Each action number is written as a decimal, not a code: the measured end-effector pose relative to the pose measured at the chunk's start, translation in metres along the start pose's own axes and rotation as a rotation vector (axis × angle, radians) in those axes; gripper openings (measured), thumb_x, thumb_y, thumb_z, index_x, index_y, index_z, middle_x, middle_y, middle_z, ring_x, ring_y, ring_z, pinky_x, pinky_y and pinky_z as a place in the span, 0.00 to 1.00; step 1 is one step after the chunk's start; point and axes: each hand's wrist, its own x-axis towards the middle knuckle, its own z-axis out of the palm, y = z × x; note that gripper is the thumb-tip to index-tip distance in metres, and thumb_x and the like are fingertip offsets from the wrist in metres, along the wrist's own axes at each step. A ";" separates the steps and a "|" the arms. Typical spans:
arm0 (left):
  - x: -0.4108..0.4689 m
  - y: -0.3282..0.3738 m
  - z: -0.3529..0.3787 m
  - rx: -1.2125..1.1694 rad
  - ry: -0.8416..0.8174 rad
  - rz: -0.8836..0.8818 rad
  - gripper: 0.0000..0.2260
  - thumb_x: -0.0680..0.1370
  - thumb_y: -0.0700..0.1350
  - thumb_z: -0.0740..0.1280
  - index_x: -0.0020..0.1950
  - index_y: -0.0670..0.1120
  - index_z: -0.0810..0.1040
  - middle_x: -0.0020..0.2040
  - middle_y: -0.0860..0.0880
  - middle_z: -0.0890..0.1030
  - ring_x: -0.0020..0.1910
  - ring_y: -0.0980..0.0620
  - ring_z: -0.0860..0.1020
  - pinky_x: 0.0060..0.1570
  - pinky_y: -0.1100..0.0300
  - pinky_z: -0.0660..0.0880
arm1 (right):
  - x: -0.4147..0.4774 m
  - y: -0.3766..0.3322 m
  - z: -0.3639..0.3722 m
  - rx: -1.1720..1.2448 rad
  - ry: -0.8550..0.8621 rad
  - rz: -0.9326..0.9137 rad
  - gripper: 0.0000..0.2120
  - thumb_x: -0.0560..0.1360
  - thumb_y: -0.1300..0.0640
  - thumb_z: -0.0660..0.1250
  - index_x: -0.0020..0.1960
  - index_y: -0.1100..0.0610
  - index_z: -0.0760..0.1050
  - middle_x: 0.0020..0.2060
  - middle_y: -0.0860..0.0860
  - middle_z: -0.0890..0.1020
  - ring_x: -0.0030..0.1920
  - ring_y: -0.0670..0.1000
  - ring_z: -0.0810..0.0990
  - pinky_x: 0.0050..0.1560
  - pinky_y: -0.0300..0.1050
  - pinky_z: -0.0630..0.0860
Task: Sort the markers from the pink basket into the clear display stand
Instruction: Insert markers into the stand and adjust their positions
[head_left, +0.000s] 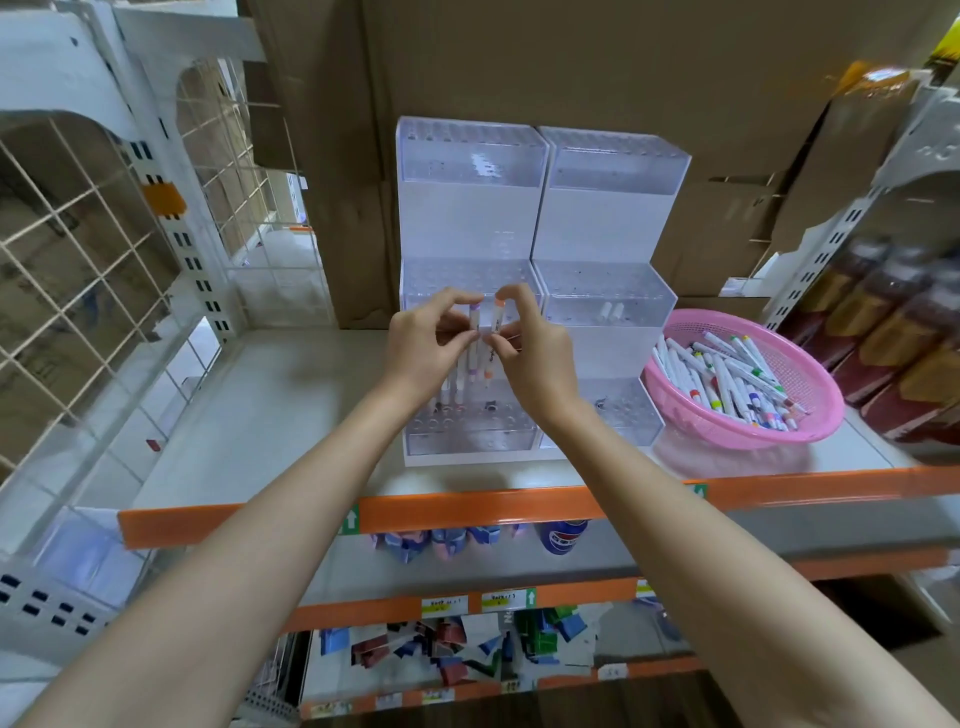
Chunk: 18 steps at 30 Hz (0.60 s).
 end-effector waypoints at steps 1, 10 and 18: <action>0.000 0.000 0.000 0.018 -0.009 0.012 0.14 0.72 0.36 0.73 0.56 0.45 0.80 0.40 0.49 0.83 0.42 0.56 0.82 0.50 0.59 0.79 | 0.000 0.001 0.000 -0.012 -0.001 -0.008 0.16 0.75 0.62 0.68 0.58 0.51 0.66 0.35 0.51 0.83 0.37 0.54 0.82 0.40 0.54 0.79; 0.001 0.000 0.002 0.118 -0.025 0.051 0.13 0.72 0.37 0.73 0.56 0.42 0.80 0.40 0.49 0.83 0.39 0.53 0.82 0.46 0.60 0.78 | -0.002 0.007 0.005 -0.022 -0.021 -0.009 0.14 0.75 0.63 0.67 0.53 0.49 0.65 0.34 0.55 0.84 0.36 0.57 0.81 0.38 0.53 0.78; -0.002 -0.003 0.008 0.205 -0.002 0.101 0.09 0.73 0.40 0.72 0.53 0.42 0.81 0.40 0.46 0.84 0.38 0.48 0.81 0.42 0.54 0.78 | 0.000 0.010 0.004 -0.071 -0.016 -0.065 0.05 0.80 0.55 0.62 0.54 0.56 0.69 0.33 0.55 0.83 0.32 0.60 0.76 0.36 0.53 0.77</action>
